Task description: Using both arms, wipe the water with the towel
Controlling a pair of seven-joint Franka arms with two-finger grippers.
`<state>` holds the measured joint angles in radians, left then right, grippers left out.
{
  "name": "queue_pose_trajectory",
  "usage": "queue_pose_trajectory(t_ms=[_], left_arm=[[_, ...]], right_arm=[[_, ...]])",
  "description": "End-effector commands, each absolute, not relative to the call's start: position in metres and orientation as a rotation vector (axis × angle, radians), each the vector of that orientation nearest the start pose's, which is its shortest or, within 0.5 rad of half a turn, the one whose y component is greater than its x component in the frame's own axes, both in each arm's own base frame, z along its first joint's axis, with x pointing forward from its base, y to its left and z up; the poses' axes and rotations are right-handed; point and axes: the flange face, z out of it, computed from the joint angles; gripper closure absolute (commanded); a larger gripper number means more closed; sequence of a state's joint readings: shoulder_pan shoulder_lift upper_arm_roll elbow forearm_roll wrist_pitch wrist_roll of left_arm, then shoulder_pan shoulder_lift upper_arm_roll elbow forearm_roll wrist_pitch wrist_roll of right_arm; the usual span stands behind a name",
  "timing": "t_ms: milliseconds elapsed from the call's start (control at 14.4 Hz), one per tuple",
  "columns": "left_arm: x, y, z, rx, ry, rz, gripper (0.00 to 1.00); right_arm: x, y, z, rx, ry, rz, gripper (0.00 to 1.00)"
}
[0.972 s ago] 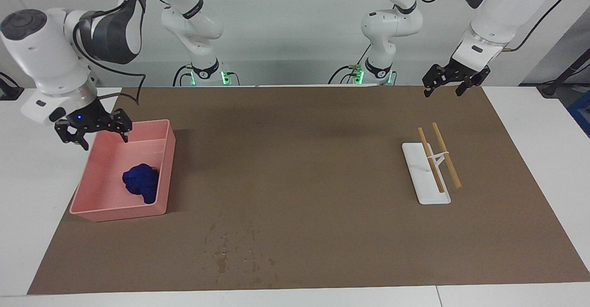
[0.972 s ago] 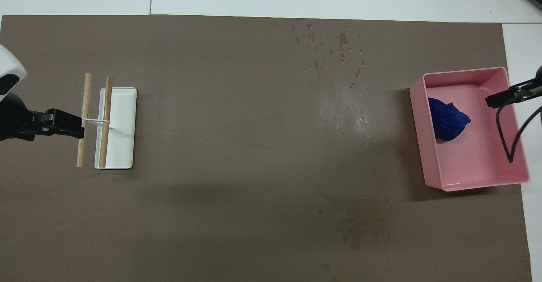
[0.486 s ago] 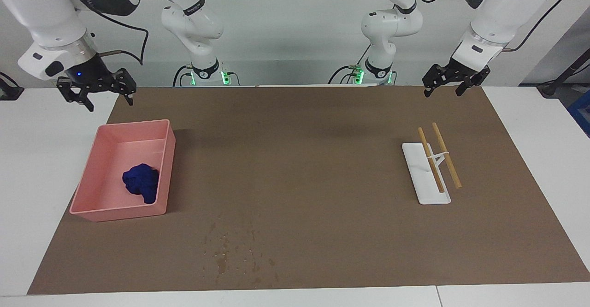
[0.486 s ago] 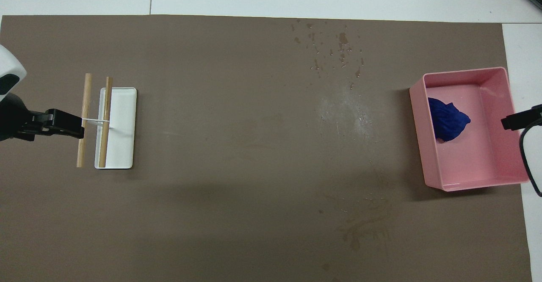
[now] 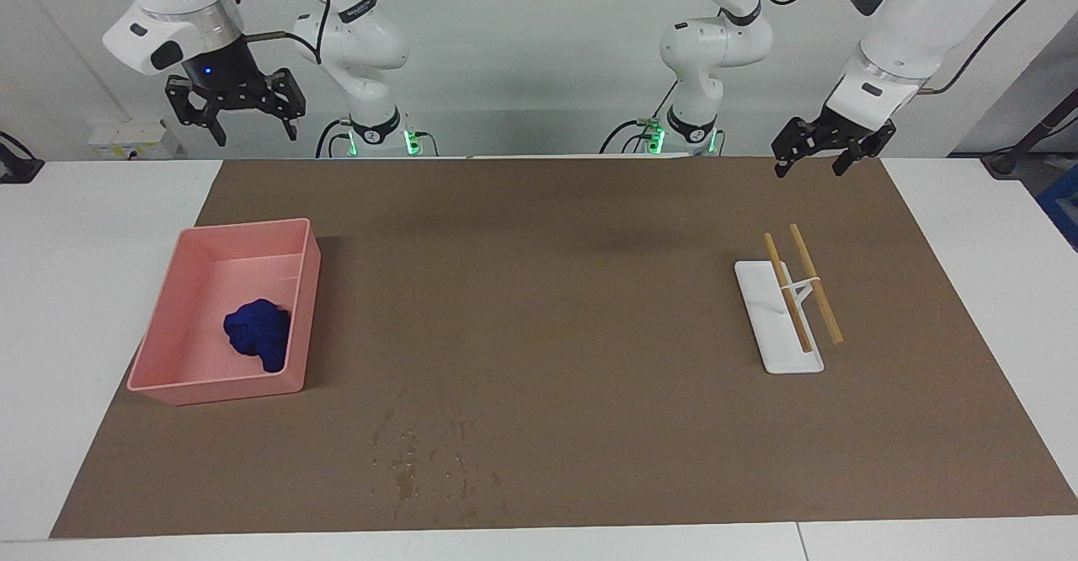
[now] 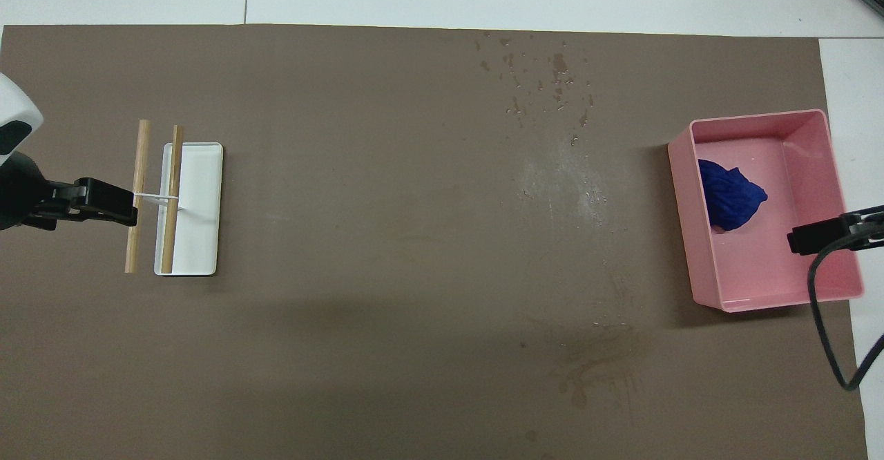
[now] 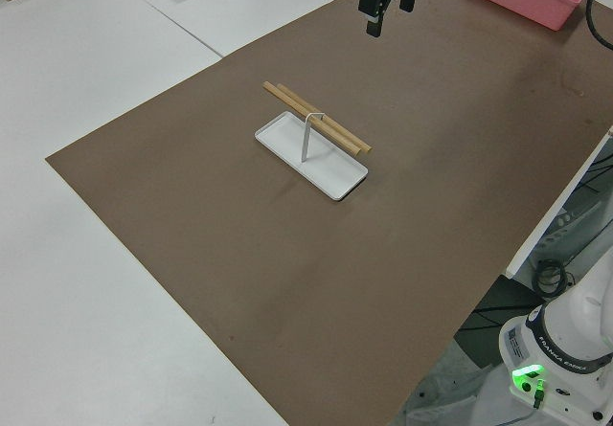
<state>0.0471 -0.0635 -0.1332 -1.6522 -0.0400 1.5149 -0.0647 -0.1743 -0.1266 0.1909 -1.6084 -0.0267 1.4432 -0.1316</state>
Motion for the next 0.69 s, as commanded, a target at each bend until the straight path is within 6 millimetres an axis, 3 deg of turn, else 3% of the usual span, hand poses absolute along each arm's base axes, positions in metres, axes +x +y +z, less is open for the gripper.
queue_pose_trajectory(t_ms=[0, 278, 486, 625], left_arm=[[0.519, -0.052, 0.62, -3.169, 0.04, 0.129, 0.0], [0.519, -0.052, 0.62, -3.169, 0.042, 0.129, 0.0], [0.519, -0.052, 0.62, -3.169, 0.04, 0.129, 0.0], [0.519, -0.052, 0.62, -3.169, 0.04, 0.129, 0.0]], right_arm=[[0.502, 0.01, 0.652, -3.17, -0.193, 0.049, 0.0], [0.51, 0.02, 0.647, -3.165, -0.228, 0.0, 0.0], [0.53, 0.005, 0.632, -3.146, -0.203, 0.006, 0.0], [0.542, 0.007, 0.634, -3.143, -0.212, 0.008, 0.0]])
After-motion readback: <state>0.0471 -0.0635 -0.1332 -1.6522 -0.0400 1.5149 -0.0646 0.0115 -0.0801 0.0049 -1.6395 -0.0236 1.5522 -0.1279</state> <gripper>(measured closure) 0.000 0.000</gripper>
